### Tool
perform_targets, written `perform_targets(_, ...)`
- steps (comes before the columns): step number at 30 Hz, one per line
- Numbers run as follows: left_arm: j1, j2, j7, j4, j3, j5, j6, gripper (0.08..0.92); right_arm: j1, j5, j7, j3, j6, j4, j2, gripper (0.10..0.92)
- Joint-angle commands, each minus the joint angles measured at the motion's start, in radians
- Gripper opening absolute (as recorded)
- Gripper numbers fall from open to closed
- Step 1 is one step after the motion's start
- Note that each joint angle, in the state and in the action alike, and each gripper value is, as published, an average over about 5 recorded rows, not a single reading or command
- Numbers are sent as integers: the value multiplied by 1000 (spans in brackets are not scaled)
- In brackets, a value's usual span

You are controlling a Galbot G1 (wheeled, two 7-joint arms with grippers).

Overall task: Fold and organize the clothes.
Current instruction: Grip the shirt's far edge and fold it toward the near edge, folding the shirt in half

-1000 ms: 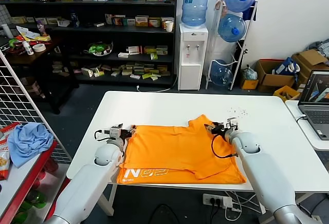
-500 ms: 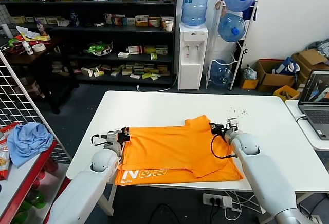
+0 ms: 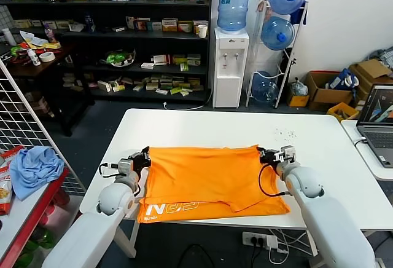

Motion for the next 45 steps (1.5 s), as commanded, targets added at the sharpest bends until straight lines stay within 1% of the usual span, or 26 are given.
perform_targets(1, 232, 80, -18, -277, -40, -3, -6, 94, -306, 1, 84, 66, -40, 358, -117, 124)
perform_targets(7, 395, 97, -36, -381, -75, 26, 6, 94, -481, -39, 117, 111, -69, 485, -138, 124)
perform_targets(13, 503, 95, -44, -427, -97, 47, 2, 94, -572, -80, 122, 134, -66, 507, -137, 124)
perform_targets(20, 571, 67, -41, -423, -101, 83, -13, 94, -610, -95, 125, 133, -74, 511, -125, 124)
perform_targets(23, 587, 62, -36, -425, -105, 97, -19, 94, -610, -98, 129, 133, -80, 508, -121, 125)
perform_targets(25, 584, 58, -35, -422, -110, 105, -29, 99, -604, -97, 133, 132, -79, 506, -119, 140)
perform_targets(27, 573, 55, -35, -413, -117, 107, -42, 125, -600, -95, 136, 132, -75, 508, -118, 182)
perform_targets(31, 547, 53, -35, -397, -134, 93, -51, 229, -595, -89, 137, 130, -73, 513, -119, 293)
perform_targets(39, 493, 48, -50, -353, -140, -41, 2, 480, -583, -85, 136, 118, -73, 508, -117, 527)
perform_targets(45, 460, 36, -55, -340, -121, -121, 43, 653, -577, -83, 138, 114, -76, 505, -114, 683)
